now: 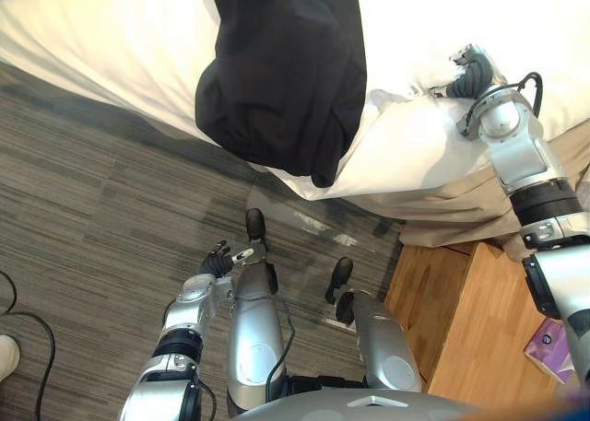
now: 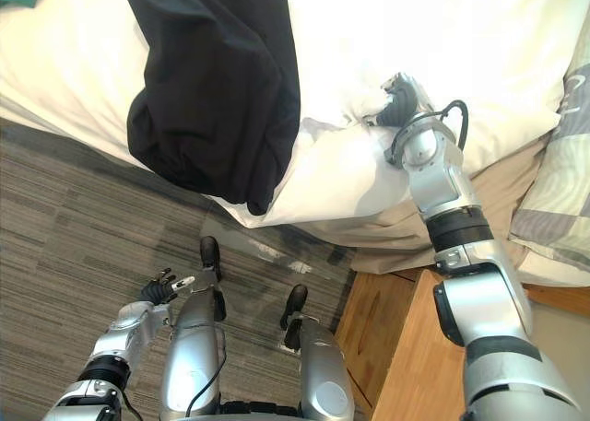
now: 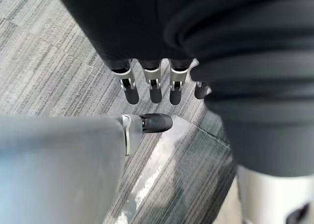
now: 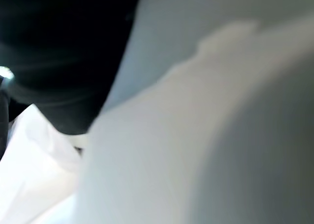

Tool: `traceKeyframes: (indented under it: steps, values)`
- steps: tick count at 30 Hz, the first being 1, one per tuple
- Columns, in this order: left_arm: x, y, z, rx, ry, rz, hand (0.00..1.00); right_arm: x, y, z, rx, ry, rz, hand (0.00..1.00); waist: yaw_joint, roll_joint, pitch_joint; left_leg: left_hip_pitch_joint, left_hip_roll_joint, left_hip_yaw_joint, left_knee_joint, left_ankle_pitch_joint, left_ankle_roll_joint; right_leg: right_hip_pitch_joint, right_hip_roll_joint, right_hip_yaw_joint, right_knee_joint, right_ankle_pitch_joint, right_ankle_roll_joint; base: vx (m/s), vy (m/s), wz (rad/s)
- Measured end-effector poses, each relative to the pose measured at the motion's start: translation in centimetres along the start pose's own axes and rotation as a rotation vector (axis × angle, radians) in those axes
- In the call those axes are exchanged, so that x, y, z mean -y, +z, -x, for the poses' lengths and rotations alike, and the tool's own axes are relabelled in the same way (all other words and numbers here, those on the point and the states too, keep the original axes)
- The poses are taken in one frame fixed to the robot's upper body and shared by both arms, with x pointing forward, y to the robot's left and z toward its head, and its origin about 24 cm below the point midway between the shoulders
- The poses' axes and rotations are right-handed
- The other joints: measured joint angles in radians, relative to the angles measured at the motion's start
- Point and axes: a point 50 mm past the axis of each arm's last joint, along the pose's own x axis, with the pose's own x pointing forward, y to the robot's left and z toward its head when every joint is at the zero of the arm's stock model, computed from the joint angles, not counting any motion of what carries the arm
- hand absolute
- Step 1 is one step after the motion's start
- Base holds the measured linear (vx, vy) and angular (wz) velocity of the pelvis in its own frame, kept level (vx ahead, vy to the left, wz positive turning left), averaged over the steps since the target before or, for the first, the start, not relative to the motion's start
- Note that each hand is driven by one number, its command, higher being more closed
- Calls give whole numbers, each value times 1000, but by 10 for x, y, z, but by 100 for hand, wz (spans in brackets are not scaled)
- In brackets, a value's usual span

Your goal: Tidy the bed and pick cloth on bed and put in laundry

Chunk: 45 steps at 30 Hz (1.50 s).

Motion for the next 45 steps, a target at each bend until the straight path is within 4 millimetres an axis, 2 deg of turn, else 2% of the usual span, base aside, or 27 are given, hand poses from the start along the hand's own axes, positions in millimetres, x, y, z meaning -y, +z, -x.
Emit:
traceKeyframes:
  steps: [3, 8, 11, 13, 14, 17, 19, 21, 23, 25, 28, 29, 31, 34, 38, 45]
  values:
    - [3, 2, 1, 13, -9, 2, 0, -15, -14, 13, -19, -15, -99, 100, -2, 0, 0, 44, 2, 3, 0, -10, -5, 42, 0, 0, -2, 0, 0, 40, -19, -1]
    - [7, -1, 6, 15, -11, 0, 0, -44, -44, 55, -63, -32, -237, 100, -11, -4, -1, 128, 3, 27, -11, -22, -13, 122, 1, 14, -37, -1, 0, 1, -12, -10]
    - [0, -20, 12, -38, 10, -10, 0, -65, -63, 87, -118, -30, -306, 100, -28, -14, -7, 209, -1, 58, -62, -15, -18, 184, 3, 31, -74, 4, 7, -4, -16, -17]
    - [-6, -34, 18, -75, 25, -20, 0, -80, -76, 105, -172, -13, -339, 100, -37, -32, -23, 245, -4, 73, -101, 0, -24, 202, 6, 40, -97, 7, 14, 8, -21, -18]
    - [-9, -42, 21, -98, 33, -21, 0, -90, -85, 118, -221, -3, -367, 0, -43, -48, -37, 266, -4, 87, -127, 9, -28, 210, 10, 53, -105, 11, 18, 37, -18, -21]
    - [-14, -64, 30, -156, 46, -23, 0, -112, -103, 148, -327, 12, -439, 0, -63, -79, -80, 311, -12, 104, -168, 19, -33, 243, 11, 63, -134, 19, 26, 90, -14, -11]
    - [-14, -75, 34, -190, 46, -21, 0, -120, -114, 167, -389, 23, -471, 0, -66, -79, -114, 336, -20, 113, -180, 22, -34, 259, 4, 69, -139, 22, 33, 118, 11, -10]
    - [-14, -84, 39, -215, 43, -42, 0, -127, -123, 183, -440, 36, -481, 0, -75, -67, -146, 371, -31, 120, -208, 23, -34, 284, -2, 74, -151, 24, 36, 116, 28, -6]
    - [-13, -100, 46, -259, 41, -56, 0, -137, -132, 201, -509, 49, -538, 0, -83, -40, -185, 418, -40, 139, -239, 29, -35, 312, -6, 84, -158, 28, 43, 65, 44, -12]
    - [-11, -107, 49, -281, 38, -54, 0, -140, -140, 213, -561, 26, -575, 0, -88, -22, -199, 429, -45, 140, -240, 29, -35, 318, -10, 85, -162, 29, 43, 12, 22, -3]
    - [-8, -130, 60, -335, 39, -32, 0, -147, -156, 250, -700, -72, -716, 0, -121, 32, -234, 454, -50, 145, -246, 29, -35, 353, -14, 86, -184, 28, 44, -32, 13, 0]
    - [-7, -132, 62, -336, 39, -26, 0, -148, -158, 256, -718, -94, -742, 0, -126, 40, -238, 459, -50, 146, -246, 28, -35, 358, -14, 86, -188, 28, 44, -56, 10, -1]
    - [-3, -142, 69, -349, 27, 0, 0, -150, -165, 281, -795, -160, -803, 0, -140, 69, -264, 481, -48, 158, -247, 15, -44, 374, -13, 97, -194, 21, 46, -50, 10, -11]
    - [-2, -150, 75, -353, 17, 40, 0, -154, -178, 316, -926, -201, -791, 0, -143, 88, -291, 501, -47, 180, -247, 9, -44, 385, -13, 117, -199, 13, 47, -17, 7, -19]
    - [-11, -159, 85, -360, 28, 78, 0, -149, -192, 355, -1065, -303, -800, 0, -146, 90, -313, 526, -47, 224, -247, -7, -38, 392, -18, 139, -199, 13, 48, 9, 11, -18]
    - [-20, -177, 99, -400, 35, 148, 0, -113, -211, 377, -1142, -619, -790, 0, -140, 74, -356, 560, -56, 274, -247, -28, -39, 413, -38, 144, -205, 10, 64, 54, 8, -10]
